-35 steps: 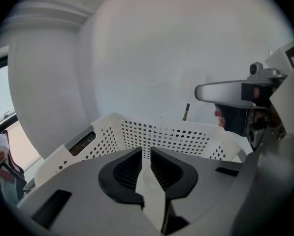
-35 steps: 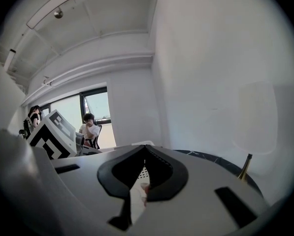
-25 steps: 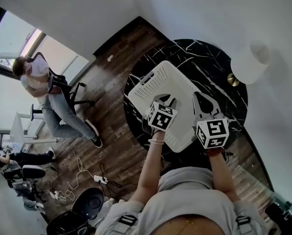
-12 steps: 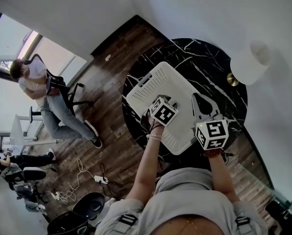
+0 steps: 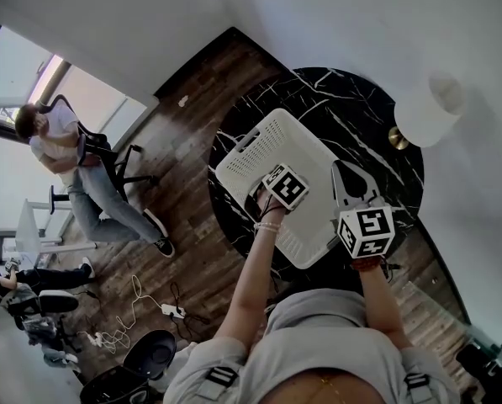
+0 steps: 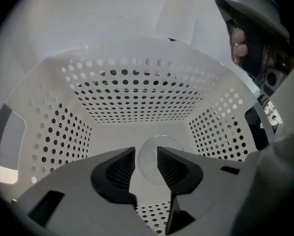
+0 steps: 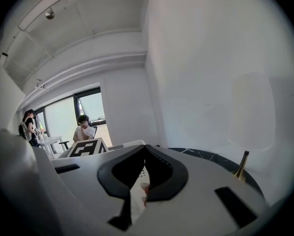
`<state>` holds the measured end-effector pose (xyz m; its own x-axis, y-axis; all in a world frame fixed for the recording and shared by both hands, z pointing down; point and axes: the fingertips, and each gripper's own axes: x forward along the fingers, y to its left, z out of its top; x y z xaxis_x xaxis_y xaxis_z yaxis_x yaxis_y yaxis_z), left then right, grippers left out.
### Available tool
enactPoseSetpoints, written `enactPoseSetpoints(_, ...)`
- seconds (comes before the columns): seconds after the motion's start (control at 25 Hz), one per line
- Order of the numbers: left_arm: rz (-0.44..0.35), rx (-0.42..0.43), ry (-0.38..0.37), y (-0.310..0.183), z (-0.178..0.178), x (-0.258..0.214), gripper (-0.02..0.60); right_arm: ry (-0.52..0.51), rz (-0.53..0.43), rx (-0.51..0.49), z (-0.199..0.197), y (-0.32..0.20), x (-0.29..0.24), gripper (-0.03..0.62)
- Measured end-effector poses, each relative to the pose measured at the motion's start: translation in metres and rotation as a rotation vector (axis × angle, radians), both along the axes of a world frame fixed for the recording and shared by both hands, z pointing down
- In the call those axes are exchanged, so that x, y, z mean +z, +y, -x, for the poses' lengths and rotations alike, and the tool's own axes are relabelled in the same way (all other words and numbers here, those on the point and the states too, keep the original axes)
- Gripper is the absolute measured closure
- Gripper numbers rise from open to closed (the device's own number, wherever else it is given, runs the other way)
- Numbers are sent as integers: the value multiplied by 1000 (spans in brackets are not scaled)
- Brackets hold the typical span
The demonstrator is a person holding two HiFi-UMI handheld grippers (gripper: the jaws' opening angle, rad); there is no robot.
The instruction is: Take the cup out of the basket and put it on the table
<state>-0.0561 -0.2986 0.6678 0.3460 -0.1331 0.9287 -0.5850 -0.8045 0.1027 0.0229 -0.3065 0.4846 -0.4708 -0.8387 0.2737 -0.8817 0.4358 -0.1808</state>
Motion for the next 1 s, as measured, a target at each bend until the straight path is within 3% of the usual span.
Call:
enactPoseSetpoints(0.44,20,-36,5,-4,1,18,458,1,-3,12,-5,-1,-3,585)
enactPoseSetpoints(1.0,-16,-30,-17,-6,1,18,526,-7,-10,21,-10,-2,-7,585)
